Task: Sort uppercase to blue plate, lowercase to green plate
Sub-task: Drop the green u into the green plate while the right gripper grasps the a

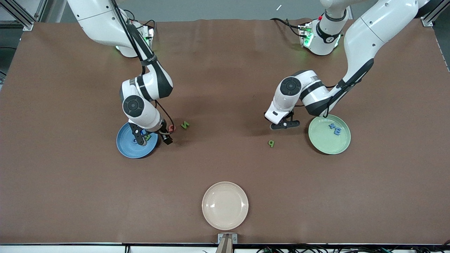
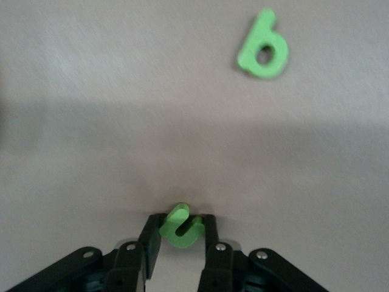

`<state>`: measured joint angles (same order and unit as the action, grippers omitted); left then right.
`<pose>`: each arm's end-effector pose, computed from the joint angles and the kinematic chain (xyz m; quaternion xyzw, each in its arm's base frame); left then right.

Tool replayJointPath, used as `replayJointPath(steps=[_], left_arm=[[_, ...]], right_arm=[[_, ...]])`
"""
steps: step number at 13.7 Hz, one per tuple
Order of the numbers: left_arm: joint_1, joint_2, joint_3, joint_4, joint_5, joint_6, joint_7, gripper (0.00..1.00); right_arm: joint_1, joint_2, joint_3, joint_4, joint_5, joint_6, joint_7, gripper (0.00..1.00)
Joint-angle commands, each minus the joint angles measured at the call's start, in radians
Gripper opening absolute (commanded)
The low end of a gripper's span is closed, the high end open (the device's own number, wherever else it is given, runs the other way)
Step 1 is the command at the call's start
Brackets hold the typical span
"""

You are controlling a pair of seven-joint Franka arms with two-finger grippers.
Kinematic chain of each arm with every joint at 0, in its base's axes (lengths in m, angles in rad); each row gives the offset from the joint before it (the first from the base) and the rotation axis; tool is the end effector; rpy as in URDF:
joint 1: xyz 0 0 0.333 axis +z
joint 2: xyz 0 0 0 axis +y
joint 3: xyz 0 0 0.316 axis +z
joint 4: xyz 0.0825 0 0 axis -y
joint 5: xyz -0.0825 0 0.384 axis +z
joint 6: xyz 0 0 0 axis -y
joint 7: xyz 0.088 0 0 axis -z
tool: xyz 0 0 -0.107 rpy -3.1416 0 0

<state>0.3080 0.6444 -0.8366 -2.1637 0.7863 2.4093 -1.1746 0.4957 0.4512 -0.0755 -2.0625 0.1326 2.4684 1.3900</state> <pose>0.4639 -0.2852 0.1770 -0.9985 -0.0462 0.0144 0.0247 0.5364 0.2398 0.2090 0.8602 -0.5089 -0.0317 0.0021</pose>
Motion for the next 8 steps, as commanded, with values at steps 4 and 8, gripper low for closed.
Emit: replayJointPath(steps=[4, 8], left_arm=[[0.214, -0.098, -0.069, -0.010, 0.016, -0.002, 0.193, 0.17], [0.428, -0.097, -0.171, -0.016, 0.016, -0.013, 0.332, 0.17]], right_arm=[[0.012, 0.012, -0.004, -0.084, 0.010, 0.124, 0.017, 0.92], [0.055, 0.027, -0.004, -0.084, 0.010, 0.124, 0.055, 0.86]])
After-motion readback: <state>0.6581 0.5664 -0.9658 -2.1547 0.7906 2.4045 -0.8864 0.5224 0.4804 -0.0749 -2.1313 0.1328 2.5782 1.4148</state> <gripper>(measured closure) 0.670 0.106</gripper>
